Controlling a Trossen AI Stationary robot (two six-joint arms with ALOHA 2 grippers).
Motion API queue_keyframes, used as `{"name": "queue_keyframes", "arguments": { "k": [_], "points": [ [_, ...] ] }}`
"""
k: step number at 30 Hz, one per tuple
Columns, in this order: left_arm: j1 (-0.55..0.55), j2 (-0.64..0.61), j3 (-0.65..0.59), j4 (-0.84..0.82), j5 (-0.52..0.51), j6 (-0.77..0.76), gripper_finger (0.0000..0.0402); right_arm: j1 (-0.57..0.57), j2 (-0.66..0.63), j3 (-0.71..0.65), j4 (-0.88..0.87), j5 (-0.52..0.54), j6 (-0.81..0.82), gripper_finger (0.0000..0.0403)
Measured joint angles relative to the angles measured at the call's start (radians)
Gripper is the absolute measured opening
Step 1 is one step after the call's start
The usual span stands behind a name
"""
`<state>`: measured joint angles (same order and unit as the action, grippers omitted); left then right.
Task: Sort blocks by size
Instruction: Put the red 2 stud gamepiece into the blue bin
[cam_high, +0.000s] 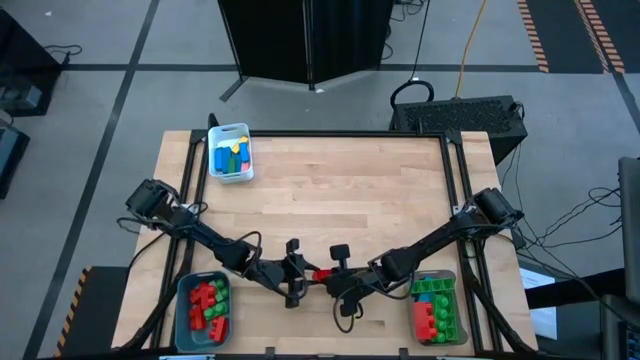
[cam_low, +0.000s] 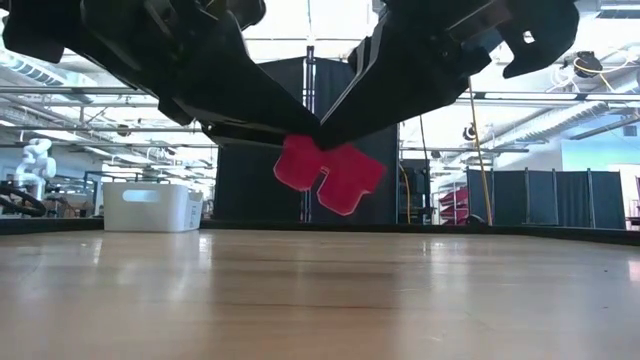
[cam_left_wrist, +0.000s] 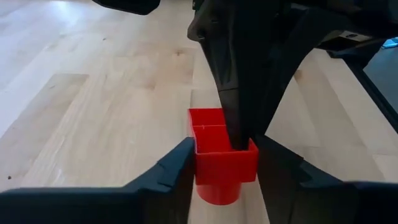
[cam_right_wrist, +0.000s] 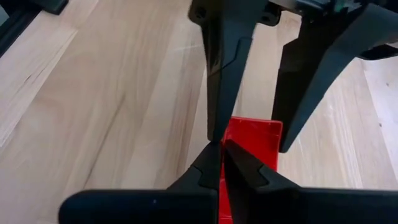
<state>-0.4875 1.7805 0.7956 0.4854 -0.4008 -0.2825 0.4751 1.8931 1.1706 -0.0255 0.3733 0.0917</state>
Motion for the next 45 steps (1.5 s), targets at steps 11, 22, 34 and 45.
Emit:
{"name": "queue_keyframes", "arguments": {
  "k": [11,22,34,45],
  "points": [
    [0.001,-0.001,0.0,-0.003,0.007,0.0,0.0089,0.0,0.0,0.0,-0.002,-0.004,0.0,0.0],
    [0.001,-0.062,0.0,-0.065,-0.02,0.001,0.0086,0.007,-0.021,0.001,-0.005,0.008,0.027,0.0043],
    [-0.024,-0.296,0.003,-0.421,-0.054,-0.1,0.0088,0.063,-0.196,0.001,-0.211,0.279,0.146,0.0104],
    [-0.145,-0.518,0.018,-0.717,-0.09,-0.344,0.009,0.054,-0.231,0.001,-0.33,0.306,0.265,0.0105]
  ]
}}
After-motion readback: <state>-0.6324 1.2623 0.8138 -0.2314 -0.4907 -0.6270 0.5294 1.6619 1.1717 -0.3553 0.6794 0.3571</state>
